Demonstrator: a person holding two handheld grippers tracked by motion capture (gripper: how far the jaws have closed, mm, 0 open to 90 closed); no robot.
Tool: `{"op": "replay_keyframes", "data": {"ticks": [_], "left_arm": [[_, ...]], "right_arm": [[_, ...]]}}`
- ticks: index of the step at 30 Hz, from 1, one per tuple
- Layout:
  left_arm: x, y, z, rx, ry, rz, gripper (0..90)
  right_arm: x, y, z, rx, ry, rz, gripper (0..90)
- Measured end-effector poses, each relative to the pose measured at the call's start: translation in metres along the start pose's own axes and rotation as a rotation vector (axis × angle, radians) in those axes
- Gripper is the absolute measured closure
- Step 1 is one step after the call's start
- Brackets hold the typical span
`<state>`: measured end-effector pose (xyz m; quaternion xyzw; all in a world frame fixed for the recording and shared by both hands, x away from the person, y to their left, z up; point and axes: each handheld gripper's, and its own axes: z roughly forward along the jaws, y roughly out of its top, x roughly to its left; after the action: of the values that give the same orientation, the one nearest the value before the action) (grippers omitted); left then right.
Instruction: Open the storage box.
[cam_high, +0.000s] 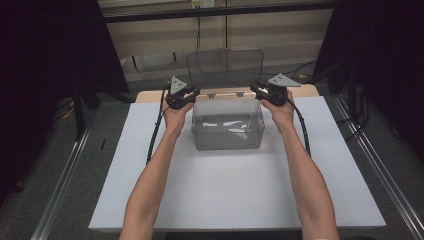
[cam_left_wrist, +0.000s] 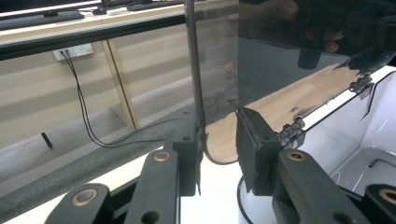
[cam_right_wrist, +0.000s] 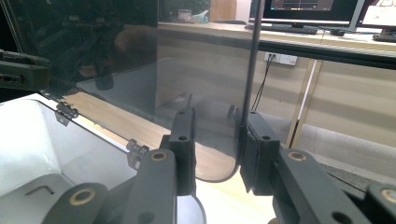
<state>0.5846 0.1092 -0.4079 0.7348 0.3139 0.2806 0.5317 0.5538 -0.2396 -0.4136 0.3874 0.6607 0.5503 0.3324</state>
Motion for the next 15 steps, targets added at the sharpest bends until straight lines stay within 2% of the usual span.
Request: {"op": "replay_keyframes", "data": {"ticks": [4, 6, 8, 12, 15], "left_arm": [[0.0003, -0.0010, 0.0013, 0.005, -0.005, -0.003, 70.4], [0.0013, -0.0011, 0.0017, 0.005, -0.008, -0.014, 70.4], [0.0021, 0.0000, 0.0022, 0.009, -0.013, -0.022, 70.3], [0.0021, 0.0013, 0.0023, 0.020, -0.012, -0.014, 70.1], [0.0017, 0.0018, 0.0032, 0.026, -0.008, -0.005, 69.3]], "right_arm": [[0.0007, 0.0000, 0.0019, 0.005, -0.007, -0.008, 68.1], [0.0018, 0.0004, 0.0033, 0.016, -0.022, -0.041, 67.1], [0.0027, 0.0010, 0.0043, 0.023, -0.032, -0.039, 66.4], [0.0017, -0.0004, 0.0063, 0.017, -0.030, -0.015, 65.3], [0.0028, 0.0007, 0.0078, 0.032, -0.035, -0.034, 63.0]]}}
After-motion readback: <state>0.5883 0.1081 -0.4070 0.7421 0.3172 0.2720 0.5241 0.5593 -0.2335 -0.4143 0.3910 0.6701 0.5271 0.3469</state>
